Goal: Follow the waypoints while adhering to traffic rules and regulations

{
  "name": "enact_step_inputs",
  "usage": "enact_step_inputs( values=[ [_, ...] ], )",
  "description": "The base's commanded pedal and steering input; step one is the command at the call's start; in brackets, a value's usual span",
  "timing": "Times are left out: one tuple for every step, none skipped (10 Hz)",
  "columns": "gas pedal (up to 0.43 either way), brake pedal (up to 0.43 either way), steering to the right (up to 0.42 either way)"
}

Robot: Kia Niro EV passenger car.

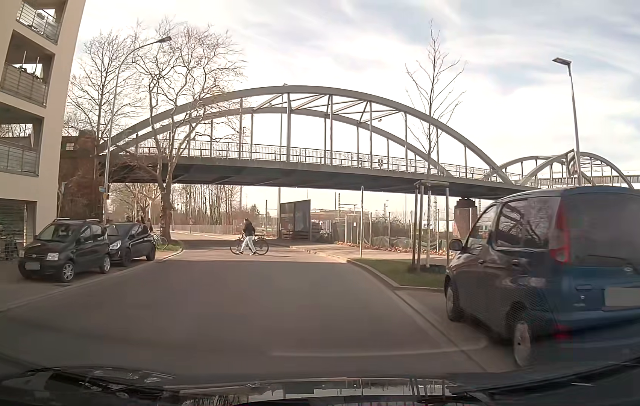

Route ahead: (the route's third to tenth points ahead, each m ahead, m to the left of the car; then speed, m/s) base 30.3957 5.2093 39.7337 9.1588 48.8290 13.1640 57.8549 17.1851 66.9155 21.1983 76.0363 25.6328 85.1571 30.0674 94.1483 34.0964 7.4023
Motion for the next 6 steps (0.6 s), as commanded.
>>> enact_step_inputs(
  values=[
    [0.118,0.000,-0.021],
    [0.118,0.000,-0.021],
    [0.118,0.000,-0.021],
    [0.138,0.000,-0.021],
    [0.150,0.000,-0.023],
    [0.150,0.000,-0.023]
  ],
)
